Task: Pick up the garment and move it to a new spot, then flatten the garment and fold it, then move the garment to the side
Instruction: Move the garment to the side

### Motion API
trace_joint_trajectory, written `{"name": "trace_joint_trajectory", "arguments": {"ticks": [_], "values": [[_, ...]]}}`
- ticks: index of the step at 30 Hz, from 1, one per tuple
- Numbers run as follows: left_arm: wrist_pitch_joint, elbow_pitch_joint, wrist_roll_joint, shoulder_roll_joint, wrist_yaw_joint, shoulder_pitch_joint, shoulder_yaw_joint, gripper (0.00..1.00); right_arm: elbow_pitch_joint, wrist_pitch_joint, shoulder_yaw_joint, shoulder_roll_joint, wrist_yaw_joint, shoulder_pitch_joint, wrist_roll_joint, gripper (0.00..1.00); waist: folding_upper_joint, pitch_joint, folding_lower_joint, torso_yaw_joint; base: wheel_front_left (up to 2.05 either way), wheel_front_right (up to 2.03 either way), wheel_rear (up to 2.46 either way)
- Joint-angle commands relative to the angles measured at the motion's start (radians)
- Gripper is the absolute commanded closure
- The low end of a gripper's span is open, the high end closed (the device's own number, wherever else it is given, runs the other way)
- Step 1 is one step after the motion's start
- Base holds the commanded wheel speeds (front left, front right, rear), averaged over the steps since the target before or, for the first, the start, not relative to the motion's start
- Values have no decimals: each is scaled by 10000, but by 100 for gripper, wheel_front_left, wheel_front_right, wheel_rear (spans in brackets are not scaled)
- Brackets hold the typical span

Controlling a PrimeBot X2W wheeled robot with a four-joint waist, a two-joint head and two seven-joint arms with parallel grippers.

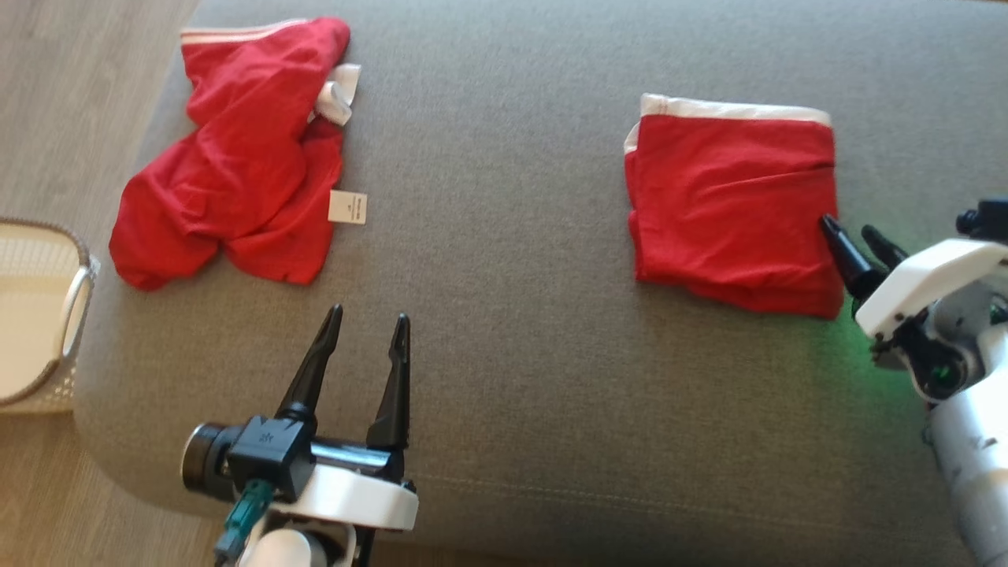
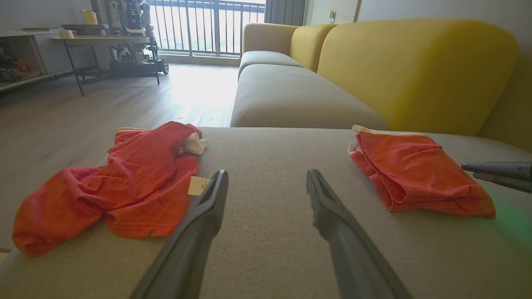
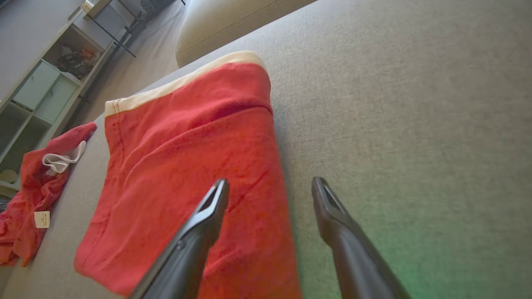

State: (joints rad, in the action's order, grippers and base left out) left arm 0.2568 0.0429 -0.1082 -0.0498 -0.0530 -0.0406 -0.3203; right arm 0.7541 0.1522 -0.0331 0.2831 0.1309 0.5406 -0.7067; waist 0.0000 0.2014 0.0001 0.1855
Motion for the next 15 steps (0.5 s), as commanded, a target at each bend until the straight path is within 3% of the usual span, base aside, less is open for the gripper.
{"name": "trace_joint_trajectory", "arguments": {"ticks": [1,11,13,14,15], "values": [[49,286,-94,-5,-3,437,225,0,-217,41,-232,197,-2,414,-204,0,0,264,-1,162,0,0,0],[49,214,-215,-5,65,949,60,0,518,121,-969,694,-2,1257,-924,2,0,909,-1,400,0,0,0],[49,199,-219,-5,34,1008,72,0,497,176,-1178,692,-2,1309,-1100,26,0,939,-1,378,0,0,0],[49,194,-214,-5,22,1027,86,0,452,235,-1289,685,-2,1325,-1216,56,0,947,-1,347,0,0,0],[49,187,-206,-5,13,1041,103,0,403,285,-1393,694,-2,1331,-1327,74,0,944,-1,308,0,0,0]]}}
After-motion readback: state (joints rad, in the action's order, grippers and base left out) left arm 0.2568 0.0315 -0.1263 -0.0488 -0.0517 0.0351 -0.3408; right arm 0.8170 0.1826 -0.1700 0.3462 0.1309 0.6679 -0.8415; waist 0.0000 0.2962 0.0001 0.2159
